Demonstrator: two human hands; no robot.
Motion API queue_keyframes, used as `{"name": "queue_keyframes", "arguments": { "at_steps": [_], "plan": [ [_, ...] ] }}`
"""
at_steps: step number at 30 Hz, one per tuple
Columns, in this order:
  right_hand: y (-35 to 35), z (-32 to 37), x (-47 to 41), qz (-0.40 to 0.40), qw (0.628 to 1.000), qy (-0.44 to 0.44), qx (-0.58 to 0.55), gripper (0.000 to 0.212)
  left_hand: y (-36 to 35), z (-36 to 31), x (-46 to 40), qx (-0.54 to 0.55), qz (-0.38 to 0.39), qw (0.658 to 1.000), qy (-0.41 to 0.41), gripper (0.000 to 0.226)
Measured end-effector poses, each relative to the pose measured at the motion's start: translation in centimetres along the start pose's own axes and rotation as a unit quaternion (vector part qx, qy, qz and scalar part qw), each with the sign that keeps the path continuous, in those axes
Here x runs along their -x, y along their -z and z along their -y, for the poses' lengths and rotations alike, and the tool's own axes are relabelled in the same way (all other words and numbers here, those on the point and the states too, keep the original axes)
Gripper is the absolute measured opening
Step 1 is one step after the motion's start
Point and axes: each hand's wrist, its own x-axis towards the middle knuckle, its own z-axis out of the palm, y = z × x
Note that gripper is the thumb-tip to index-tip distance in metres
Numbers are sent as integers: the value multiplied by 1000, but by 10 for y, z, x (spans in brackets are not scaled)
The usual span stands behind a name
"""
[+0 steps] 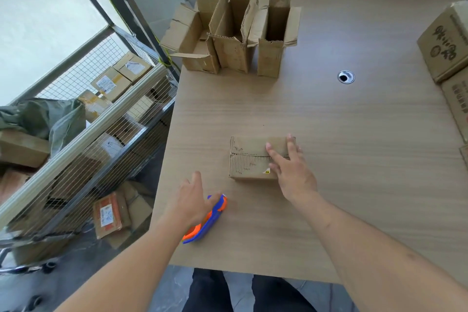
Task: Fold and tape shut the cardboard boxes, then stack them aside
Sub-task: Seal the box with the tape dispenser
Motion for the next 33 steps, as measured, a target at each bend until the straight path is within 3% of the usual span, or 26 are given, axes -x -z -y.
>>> {"name": "queue_keyframes", "arguments": {
  "at_steps": [4,7,11,15,19,23,26,29,33],
  "plan": [
    [-1,0,4,13,1000,21,-3,52,-23,28,18,-17,59,998,26,121],
    [-3,-1,12,21,999,30,-7,52,-38,35,29,-76,60,995,4,137],
    [-3,-3,23,22,999,32,-5,53,-43,32,36,-112,18,993,-6,133],
    [1,-7,32,29,999,31,-21,54,-34,41,38,43,-52,996,-52,121],
    [3,-7,39,12,998,23,-56,51,-4,47,36,193,-164,958,-133,108],
    [-1,-10,47,-2,997,17,-78,51,22,9,18,130,-111,942,-290,100],
    [-9,-17,51,-6,994,25,-109,50,27,-26,1,15,-72,921,-382,97],
    [-14,-26,52,8,986,47,-160,45,23,-44,-15,-97,-66,912,-393,104],
    [-16,-37,47,29,985,68,-157,43,14,-54,-21,-123,-60,910,-392,113]
  ]
}}
